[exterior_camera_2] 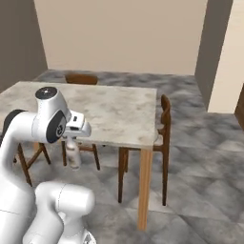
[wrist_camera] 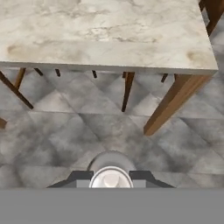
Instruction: Move the drinks to the dining counter.
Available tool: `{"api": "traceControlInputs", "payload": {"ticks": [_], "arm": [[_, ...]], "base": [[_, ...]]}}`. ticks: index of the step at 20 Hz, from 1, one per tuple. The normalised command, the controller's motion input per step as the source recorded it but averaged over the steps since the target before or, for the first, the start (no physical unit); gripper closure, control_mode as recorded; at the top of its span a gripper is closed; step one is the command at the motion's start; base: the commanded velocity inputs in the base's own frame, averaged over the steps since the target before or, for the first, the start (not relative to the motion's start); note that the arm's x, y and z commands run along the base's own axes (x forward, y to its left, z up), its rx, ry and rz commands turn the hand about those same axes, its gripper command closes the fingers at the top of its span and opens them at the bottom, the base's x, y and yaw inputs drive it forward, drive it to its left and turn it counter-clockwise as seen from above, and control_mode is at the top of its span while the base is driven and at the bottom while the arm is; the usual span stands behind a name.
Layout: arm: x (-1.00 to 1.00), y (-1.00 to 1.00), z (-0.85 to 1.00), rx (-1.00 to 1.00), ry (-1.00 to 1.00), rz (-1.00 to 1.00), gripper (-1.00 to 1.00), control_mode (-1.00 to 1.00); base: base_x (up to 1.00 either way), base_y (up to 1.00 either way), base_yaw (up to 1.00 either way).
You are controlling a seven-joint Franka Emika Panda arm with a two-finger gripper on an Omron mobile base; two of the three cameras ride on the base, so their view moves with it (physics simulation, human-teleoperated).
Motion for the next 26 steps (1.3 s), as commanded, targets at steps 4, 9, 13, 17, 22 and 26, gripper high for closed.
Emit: {"api": "traceControlInputs", "payload": {"ticks": [4, 9, 13, 17, 22, 26], "arm": [[0.0, 0.0, 0.0, 0.0, 0.0, 0.0, 1.0, 1.0], [0.0, 0.0, 0.0, 0.0, 0.0, 0.0, 1.0, 1.0], [0.0, 0.0, 0.0, 0.0, 0.0, 0.0, 1.0, 1.0], [0.0, 0.0, 0.0, 0.0, 0.0, 0.0, 1.0, 1.0], [0.0, 0.0, 0.0, 0.0, 0.0, 0.0, 1.0, 1.0], [0.0, 0.0, 0.0, 0.0, 0.0, 0.0, 1.0, 1.0]], "base": [[-0.06, 0.01, -0.6], [-0.03, 0.16, -0.03], [0.0, 0.9, -0.01], [0.0, 0.98, 0.0], [0.07, 0.53, 0.0], [0.22, 0.27, 0.0]]}}
